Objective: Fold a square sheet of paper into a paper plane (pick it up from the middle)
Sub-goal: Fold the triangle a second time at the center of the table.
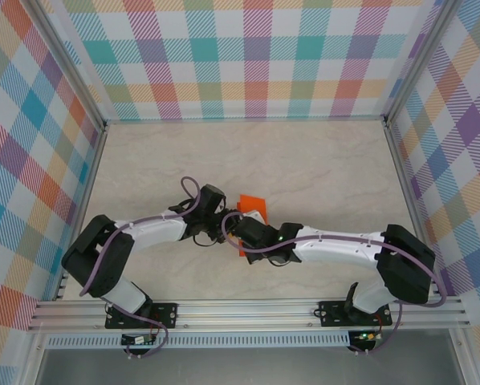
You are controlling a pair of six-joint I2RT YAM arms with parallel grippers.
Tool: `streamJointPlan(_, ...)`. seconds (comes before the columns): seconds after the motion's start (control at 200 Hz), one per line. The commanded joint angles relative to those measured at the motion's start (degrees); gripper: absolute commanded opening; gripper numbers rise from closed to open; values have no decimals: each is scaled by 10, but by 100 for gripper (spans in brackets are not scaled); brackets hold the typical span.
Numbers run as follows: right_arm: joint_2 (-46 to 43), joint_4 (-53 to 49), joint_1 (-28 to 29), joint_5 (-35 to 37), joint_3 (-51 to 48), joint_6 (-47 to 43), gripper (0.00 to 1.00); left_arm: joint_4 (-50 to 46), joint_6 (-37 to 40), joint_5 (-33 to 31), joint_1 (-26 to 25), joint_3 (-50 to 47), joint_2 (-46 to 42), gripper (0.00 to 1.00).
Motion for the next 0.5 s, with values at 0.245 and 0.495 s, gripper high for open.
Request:
streamJointPlan(0.245,-67,99,-143,-242,-80,-19,5,-74,18,-57,-8,-33,-93,48)
streamJointPlan(0.495,-92,76,-156,-230,-80,-33,6,-19,17,-36,-22,-41,-84,44)
